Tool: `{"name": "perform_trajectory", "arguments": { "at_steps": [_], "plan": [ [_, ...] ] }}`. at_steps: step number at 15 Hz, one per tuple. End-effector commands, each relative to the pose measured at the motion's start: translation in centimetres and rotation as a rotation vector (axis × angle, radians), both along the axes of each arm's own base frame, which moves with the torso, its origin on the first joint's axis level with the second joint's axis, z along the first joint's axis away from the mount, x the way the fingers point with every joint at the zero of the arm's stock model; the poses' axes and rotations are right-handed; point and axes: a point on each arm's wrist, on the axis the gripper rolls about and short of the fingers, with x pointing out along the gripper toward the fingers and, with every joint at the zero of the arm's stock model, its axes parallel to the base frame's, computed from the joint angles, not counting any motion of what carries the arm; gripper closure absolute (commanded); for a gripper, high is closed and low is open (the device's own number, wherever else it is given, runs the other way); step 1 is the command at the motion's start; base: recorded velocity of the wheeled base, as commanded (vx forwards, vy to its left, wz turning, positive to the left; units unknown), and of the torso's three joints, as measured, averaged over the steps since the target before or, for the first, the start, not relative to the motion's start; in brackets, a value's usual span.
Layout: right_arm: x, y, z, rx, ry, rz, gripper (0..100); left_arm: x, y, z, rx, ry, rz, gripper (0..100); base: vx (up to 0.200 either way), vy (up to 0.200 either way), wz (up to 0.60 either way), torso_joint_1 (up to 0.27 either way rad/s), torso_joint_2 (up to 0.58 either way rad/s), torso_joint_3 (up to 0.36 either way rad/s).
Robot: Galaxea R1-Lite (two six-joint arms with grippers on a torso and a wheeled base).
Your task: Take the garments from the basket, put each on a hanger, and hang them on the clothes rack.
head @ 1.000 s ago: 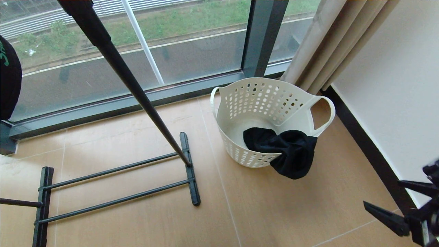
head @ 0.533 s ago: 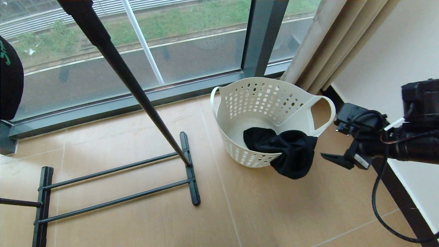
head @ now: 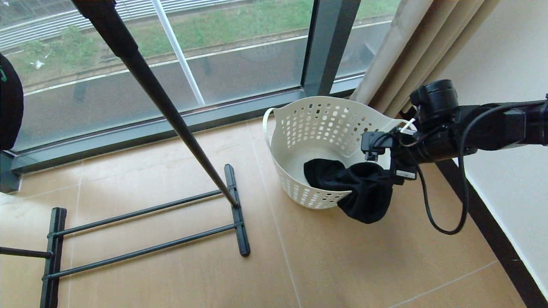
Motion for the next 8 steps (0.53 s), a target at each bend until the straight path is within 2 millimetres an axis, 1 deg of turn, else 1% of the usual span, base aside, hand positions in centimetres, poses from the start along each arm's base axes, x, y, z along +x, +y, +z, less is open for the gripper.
{"name": "perform_trajectory", "arguments": {
  "at_steps": [1,3,6,8],
  "plan": [
    [1.9,0.5,-1.9,-0.013,0.033,0.002,0,0.0,0.0,0.0,0.0,0.001,0.0,0,0.0,0.0,0.0,0.0,0.0,0.0],
    [2.6,0.7,-2.3,-0.013,0.031,0.0,0,0.0,0.0,0.0,0.0,-0.001,0.0,0,0.0,0.0,0.0,0.0,0.0,0.0],
    [3.1,0.8,-2.3,-0.02,0.02,-0.01,0,0.0,0.0,0.0,0.0,-0.001,0.0,0,0.0,0.0,0.0,0.0,0.0,0.0],
    [3.7,0.9,-2.7,-0.025,0.022,-0.015,0,0.0,0.0,0.0,0.0,-0.001,0.0,0,0.0,0.0,0.0,0.0,0.0,0.0]
  ]
}}
